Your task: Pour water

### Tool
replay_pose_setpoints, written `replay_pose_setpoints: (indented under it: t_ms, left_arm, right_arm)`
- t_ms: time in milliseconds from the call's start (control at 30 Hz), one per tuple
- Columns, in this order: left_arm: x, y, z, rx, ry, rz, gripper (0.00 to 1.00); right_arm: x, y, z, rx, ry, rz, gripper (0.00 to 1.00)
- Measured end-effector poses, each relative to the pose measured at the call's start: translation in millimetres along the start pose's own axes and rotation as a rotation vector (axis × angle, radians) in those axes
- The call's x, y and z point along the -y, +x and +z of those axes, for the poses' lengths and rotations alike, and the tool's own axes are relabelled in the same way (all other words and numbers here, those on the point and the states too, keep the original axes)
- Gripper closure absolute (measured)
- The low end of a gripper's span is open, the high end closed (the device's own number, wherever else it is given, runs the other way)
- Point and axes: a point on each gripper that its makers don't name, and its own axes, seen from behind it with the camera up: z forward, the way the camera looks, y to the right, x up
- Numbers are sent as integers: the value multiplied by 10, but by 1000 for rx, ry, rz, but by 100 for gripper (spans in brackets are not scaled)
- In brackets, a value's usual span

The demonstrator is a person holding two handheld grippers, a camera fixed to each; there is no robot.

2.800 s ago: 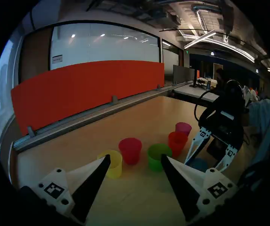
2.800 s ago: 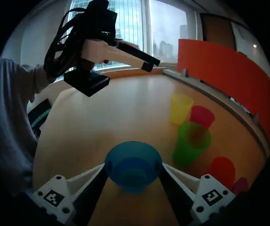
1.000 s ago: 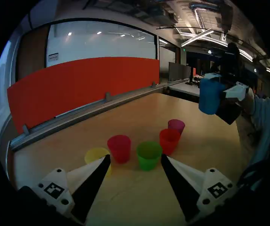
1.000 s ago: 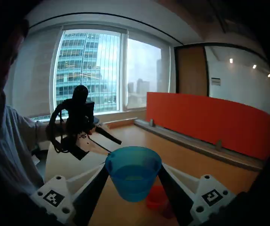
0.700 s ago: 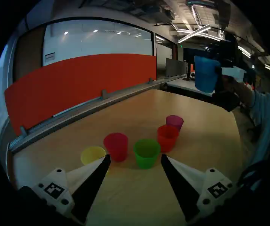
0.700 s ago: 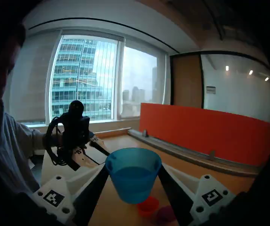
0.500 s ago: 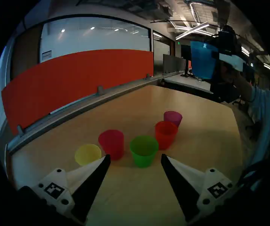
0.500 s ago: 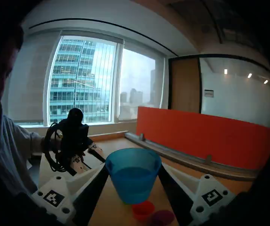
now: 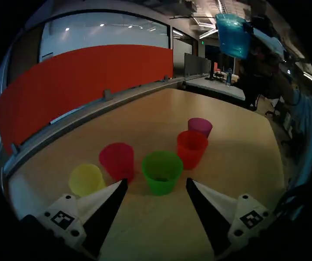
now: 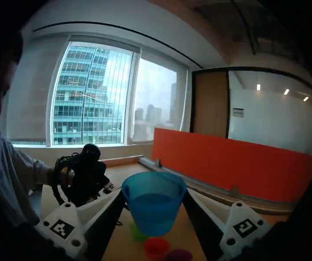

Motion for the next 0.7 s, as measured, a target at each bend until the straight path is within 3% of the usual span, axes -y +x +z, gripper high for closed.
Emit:
replay_pose_setpoints:
  t_ms: [700]
  left_arm:
    - [-94,-86,558,54,-30,-15,0]
  right_arm:
    - [-178,67,63,10,-22,-14,9]
